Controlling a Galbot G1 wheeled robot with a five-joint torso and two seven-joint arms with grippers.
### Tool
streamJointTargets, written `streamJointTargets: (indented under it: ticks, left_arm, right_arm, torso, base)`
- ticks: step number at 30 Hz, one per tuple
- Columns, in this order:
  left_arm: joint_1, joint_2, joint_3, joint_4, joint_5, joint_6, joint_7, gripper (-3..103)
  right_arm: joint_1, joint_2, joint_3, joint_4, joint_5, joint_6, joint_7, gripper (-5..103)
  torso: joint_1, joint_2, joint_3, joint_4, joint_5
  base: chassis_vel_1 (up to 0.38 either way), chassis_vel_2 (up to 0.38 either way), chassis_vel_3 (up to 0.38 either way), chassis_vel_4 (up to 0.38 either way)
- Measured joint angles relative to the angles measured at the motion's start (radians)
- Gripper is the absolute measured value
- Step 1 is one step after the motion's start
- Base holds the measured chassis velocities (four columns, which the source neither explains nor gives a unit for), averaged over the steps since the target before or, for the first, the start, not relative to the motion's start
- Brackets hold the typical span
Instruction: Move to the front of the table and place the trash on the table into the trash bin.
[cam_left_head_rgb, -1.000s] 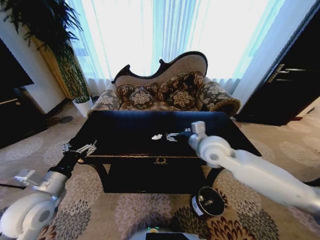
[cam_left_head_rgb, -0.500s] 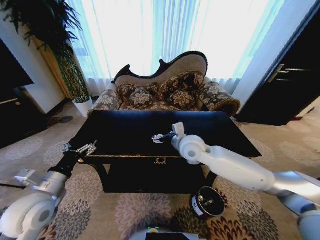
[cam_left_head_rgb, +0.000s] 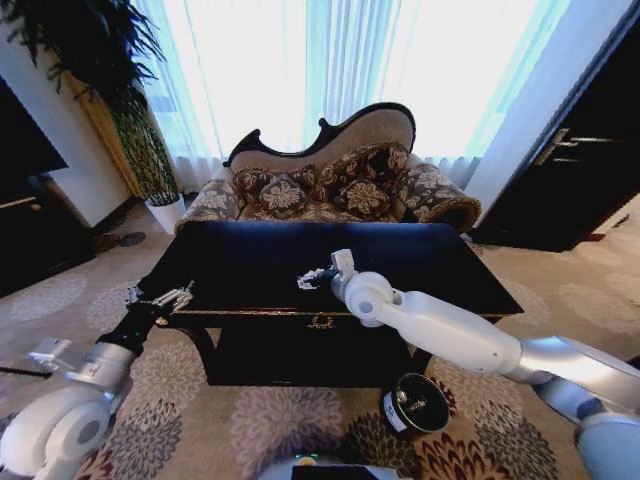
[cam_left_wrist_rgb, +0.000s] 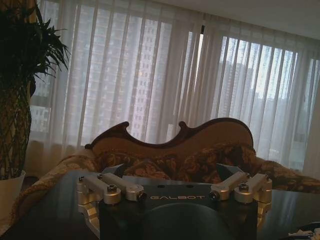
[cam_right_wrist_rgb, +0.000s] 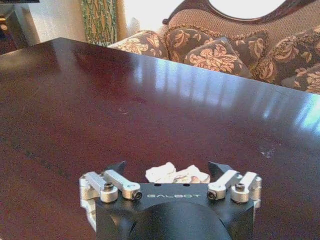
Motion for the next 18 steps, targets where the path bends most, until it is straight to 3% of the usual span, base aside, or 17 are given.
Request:
streamJointTargets:
  ticks: [1, 3, 11, 13, 18]
  left_arm:
    - [0.0, 0.0, 0.0, 0.0, 0.0, 0.0, 0.0, 100]
    - [0.0, 0.0, 0.0, 0.0, 0.0, 0.0, 0.0, 100]
    - [0.0, 0.0, 0.0, 0.0, 0.0, 0.0, 0.0, 100]
    - [0.0, 0.0, 0.0, 0.0, 0.0, 0.0, 0.0, 100]
    - [0.0, 0.0, 0.0, 0.0, 0.0, 0.0, 0.0, 100]
  right_arm:
    - [-0.002, -0.001, -0.001, 0.0, -0.005, 0.002, -0.005, 86]
    - [-0.003, -0.002, -0.001, 0.0, -0.007, 0.003, -0.007, 86]
    - [-0.005, -0.012, -0.001, 0.005, -0.008, 0.006, -0.017, 48]
    - [-0.005, -0.013, -0.001, 0.006, -0.008, 0.006, -0.017, 48]
    - [-0.009, -0.019, 0.003, 0.016, -0.003, 0.007, -0.012, 27]
  torso:
    - [0.0, 0.0, 0.0, 0.0, -0.0001]
    - [0.0, 0.0, 0.0, 0.0, 0.0]
    - [0.0, 0.0, 0.0, 0.0, 0.0]
    - [0.0, 0.0, 0.0, 0.0, 0.0]
    - [0.0, 0.0, 0.0, 0.0, 0.0]
  base:
    - [0.0, 0.0, 0.0, 0.0]
    - [0.0, 0.0, 0.0, 0.0]
    - [0.0, 0.0, 0.0, 0.0]
    - [0.0, 0.0, 0.0, 0.0]
    - [0.0, 0.0, 0.0, 0.0]
